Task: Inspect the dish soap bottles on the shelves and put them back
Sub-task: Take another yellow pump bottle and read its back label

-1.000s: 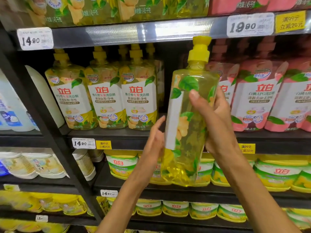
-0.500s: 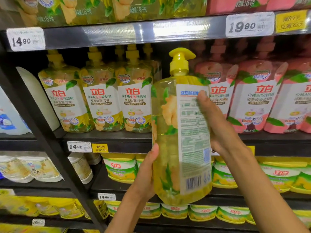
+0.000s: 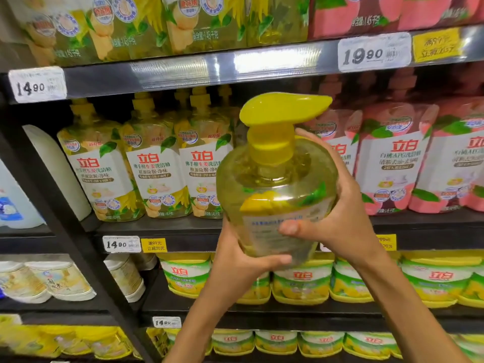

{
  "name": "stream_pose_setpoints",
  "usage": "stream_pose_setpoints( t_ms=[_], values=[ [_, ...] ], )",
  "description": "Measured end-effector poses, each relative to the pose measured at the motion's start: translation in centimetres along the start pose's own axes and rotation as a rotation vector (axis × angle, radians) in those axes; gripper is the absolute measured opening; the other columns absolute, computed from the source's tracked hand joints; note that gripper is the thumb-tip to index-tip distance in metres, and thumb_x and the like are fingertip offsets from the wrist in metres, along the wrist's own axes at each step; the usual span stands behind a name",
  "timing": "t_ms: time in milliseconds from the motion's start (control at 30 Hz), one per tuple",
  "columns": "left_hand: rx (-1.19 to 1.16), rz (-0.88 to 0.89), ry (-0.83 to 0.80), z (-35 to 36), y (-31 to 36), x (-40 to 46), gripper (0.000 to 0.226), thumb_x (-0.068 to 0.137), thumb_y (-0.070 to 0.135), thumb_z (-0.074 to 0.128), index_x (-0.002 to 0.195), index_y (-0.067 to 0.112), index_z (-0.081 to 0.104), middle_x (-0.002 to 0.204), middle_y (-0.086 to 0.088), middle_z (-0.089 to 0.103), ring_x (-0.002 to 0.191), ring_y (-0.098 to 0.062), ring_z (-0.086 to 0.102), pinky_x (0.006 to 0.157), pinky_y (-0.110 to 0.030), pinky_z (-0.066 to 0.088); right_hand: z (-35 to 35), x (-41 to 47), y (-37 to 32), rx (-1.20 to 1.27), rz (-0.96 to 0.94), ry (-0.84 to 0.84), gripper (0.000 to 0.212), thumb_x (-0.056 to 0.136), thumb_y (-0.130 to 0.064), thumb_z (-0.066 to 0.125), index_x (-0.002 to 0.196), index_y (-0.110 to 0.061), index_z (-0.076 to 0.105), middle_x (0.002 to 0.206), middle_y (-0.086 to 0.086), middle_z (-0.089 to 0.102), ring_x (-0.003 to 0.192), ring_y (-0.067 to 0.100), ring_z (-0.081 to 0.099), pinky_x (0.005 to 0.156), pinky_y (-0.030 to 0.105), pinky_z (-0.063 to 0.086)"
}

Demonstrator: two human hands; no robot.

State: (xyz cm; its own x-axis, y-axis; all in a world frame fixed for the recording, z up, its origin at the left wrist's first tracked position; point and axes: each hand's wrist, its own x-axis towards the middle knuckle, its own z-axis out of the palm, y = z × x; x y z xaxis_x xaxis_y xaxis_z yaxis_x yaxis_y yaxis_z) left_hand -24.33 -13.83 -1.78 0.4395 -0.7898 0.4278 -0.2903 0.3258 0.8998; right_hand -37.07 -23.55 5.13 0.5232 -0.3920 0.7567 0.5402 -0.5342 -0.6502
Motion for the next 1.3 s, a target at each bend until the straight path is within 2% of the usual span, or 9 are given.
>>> stream_pose_setpoints(
  t_ms=[100,200,367,500,600,833,933,1033,1300],
  values=[
    [0.048,0.061,-0.003,-0.6,0.0,0.5,0.083,0.055,0.005,0.088,0.123,-0.016,0.047,0.115,-0.018,0.066,0.109,-0.022,0.065,0.088,-0.033,0.055,-0.9,-0.6,0.1,0.009,0.079,-0.062,0.094,0.059,-0.057,0.083,0.135,-0.03,0.036,0.128,-0.026,0.055,0.122,-0.001,0.053,0.095,0.013,0.043],
    [0.094,0.102,0.043,-1.0,0.0,0.4,0.076,0.057,0.015,0.088,0.113,-0.021,0.051,0.111,-0.018,0.067,0.105,-0.016,0.065,0.085,-0.022,0.052,-1.3,-1.2,0.1,0.009,0.163,-0.094,0.091,0.057,-0.059,0.083,0.128,-0.027,0.035,0.119,-0.032,0.06,0.112,-0.01,0.057,0.087,0.006,0.045],
    [0.09,0.057,0.074,-0.9,-0.1,-0.4,0.087,0.048,0.012,0.092,0.124,0.0,0.052,0.11,-0.007,0.07,0.101,-0.011,0.068,0.076,-0.016,0.054,-1.1,-1.1,0.3,0.04,0.123,-0.04,0.087,0.055,-0.057,0.085,0.126,-0.028,0.044,0.117,-0.023,0.065,0.109,-0.003,0.061,0.087,0.012,0.048],
    [0.03,0.013,0.08,-0.3,0.0,-1.3,0.111,0.041,0.031,0.095,0.136,0.013,0.04,0.117,0.008,0.067,0.105,-0.007,0.066,0.075,-0.017,0.056,-0.4,-0.9,0.5,0.111,0.119,0.049,0.076,0.047,-0.059,0.089,0.116,-0.042,0.061,0.108,-0.017,0.071,0.102,0.004,0.067,0.079,0.018,0.054],
    [-0.052,-0.027,0.071,0.2,-0.2,-1.3,0.134,0.038,0.051,0.092,0.147,0.016,0.022,0.132,-0.002,0.058,0.118,-0.015,0.06,0.087,-0.028,0.056,0.1,-0.9,0.5,0.168,0.163,0.116,0.085,0.042,-0.057,0.091,0.113,-0.021,0.059,0.098,-0.008,0.074,0.092,0.012,0.072,0.071,0.024,0.057],
    [-0.158,-0.018,0.125,0.5,-0.4,-1.2,0.073,0.043,0.067,0.083,0.105,0.032,0.065,0.1,0.006,0.075,0.094,-0.012,0.071,0.071,-0.019,0.056,-0.7,-0.3,0.3,0.304,0.219,0.012,0.048,0.062,-0.037,0.082,0.108,-0.038,0.067,0.105,-0.004,0.074,0.098,0.014,0.071,0.074,0.023,0.056],
    [-0.277,-0.109,0.126,0.6,-0.3,-1.5,0.088,0.033,0.073,0.082,0.103,0.023,0.061,0.093,0.01,0.076,0.087,-0.008,0.072,0.065,-0.017,0.055,-1.5,0.3,0.4,0.23,0.274,-0.089,0.067,0.055,-0.051,0.087,0.116,-0.047,0.061,0.115,-0.009,0.071,0.108,0.011,0.067,0.081,0.022,0.055],
    [-0.289,-0.24,0.07,0.8,-0.6,-2.0,0.113,0.027,0.081,0.076,0.12,0.019,0.056,0.107,0.002,0.073,0.095,-0.011,0.071,0.072,-0.024,0.057,-0.8,0.6,1.0,0.366,0.426,-0.058,0.11,0.029,-0.064,0.09,0.124,-0.019,0.055,0.104,-0.002,0.075,0.096,0.015,0.071,0.077,0.031,0.059],
    [-0.203,-0.358,-0.079,-0.6,0.2,-1.7,0.09,0.046,0.092,0.058,0.124,0.048,0.054,0.126,0.021,0.062,0.118,-0.001,0.057,0.107,-0.039,0.04,0.0,0.6,1.0,0.507,0.48,0.135,0.108,0.037,-0.055,0.093,0.124,0.0,0.059,0.114,0.018,0.071,0.104,0.032,0.069,0.085,0.043,0.058]
  ],
)
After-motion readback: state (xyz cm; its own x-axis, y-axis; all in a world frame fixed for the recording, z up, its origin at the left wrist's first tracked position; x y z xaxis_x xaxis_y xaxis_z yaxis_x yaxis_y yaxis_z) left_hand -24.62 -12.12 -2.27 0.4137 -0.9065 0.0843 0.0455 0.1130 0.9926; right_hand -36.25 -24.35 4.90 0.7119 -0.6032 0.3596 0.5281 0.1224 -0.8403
